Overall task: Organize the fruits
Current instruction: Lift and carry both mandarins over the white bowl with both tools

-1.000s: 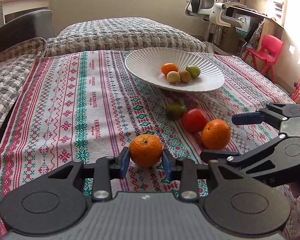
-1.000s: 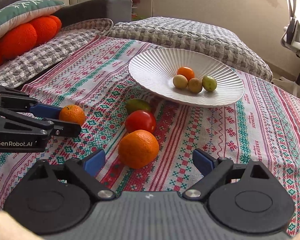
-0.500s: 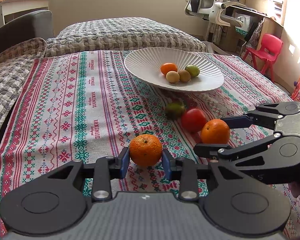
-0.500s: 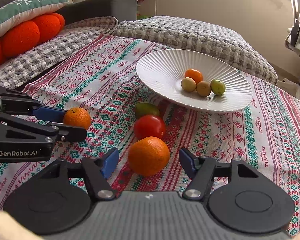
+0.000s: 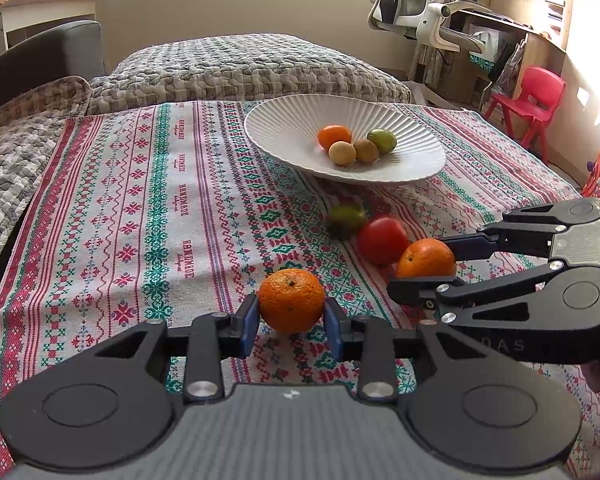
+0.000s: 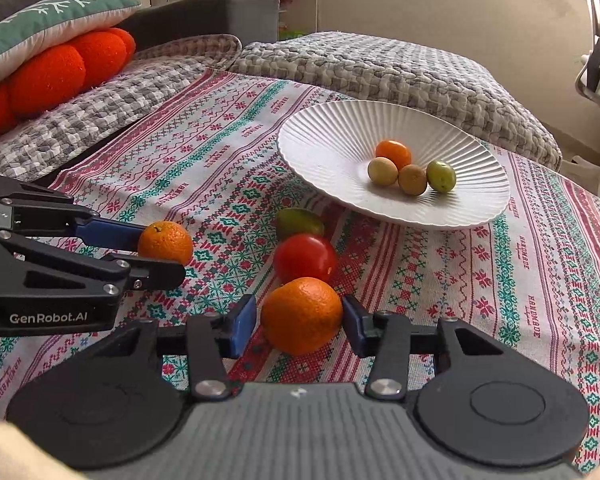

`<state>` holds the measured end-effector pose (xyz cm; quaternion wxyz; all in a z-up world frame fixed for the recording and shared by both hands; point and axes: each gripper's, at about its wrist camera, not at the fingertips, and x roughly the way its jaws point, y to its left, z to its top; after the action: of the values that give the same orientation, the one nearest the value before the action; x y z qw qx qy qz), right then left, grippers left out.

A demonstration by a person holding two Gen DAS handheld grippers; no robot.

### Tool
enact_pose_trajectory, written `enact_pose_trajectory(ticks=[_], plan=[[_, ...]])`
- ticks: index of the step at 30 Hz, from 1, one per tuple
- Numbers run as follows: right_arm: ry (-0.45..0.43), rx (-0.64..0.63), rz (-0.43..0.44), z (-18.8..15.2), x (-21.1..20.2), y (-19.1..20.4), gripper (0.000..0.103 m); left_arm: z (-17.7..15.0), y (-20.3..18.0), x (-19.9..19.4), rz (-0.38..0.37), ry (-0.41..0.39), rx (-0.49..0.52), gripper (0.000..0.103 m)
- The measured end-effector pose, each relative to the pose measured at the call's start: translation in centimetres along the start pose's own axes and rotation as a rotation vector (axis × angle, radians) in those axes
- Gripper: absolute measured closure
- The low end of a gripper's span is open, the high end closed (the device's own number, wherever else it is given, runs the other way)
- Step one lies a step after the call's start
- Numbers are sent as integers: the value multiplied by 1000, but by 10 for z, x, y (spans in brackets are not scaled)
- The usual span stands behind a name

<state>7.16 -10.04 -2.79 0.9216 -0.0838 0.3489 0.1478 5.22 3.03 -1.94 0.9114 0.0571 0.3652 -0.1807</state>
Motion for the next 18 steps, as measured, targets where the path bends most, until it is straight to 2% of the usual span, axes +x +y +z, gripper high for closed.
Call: enact_pose_trajectory(ticks=[18], plan=[[-15,17,6,6,-9,-8,65,5,-3,-1,-9,-16,3,76]])
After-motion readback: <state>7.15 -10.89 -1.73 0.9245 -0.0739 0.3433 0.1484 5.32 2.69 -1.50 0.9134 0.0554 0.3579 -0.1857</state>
